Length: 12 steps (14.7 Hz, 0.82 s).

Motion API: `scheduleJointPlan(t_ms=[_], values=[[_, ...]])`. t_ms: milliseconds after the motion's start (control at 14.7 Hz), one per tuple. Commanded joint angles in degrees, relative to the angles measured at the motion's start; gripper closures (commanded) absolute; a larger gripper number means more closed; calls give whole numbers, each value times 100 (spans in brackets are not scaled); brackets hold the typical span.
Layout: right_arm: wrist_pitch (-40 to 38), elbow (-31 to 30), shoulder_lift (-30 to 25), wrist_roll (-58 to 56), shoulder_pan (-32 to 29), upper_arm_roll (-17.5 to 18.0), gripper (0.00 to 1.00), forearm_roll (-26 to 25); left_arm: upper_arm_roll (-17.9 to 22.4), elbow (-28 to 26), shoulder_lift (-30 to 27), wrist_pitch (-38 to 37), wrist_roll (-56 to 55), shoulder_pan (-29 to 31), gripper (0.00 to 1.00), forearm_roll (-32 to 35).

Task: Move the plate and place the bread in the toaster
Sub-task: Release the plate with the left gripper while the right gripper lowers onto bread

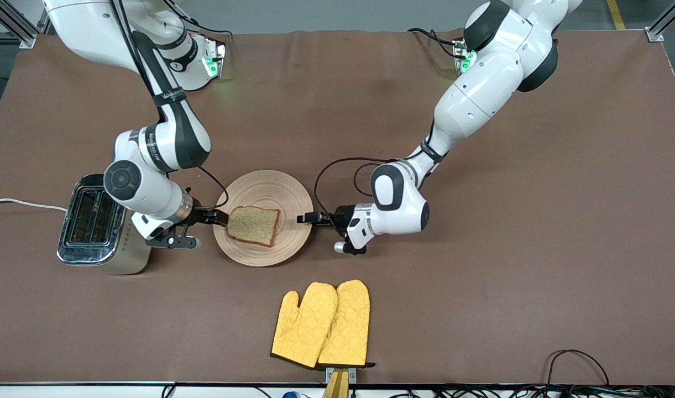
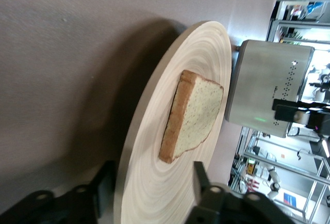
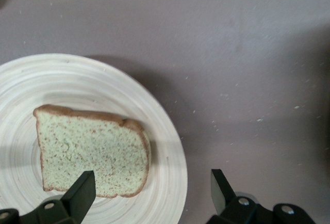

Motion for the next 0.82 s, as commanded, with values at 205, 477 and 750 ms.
scheduleJointPlan(t_ms=[205,477,750], values=[[623,-565,105,65,206,-36,25,497,582,92,-485,-2102,-380,1063,0,1210],[888,-627,325,57,206,-27,34,497,626,348,-924,-3441,-503,1996,0,2605],[923,-610,396,65,206,-27,47,515,635,392,-1522,-4153,-476,2506,0,4214]])
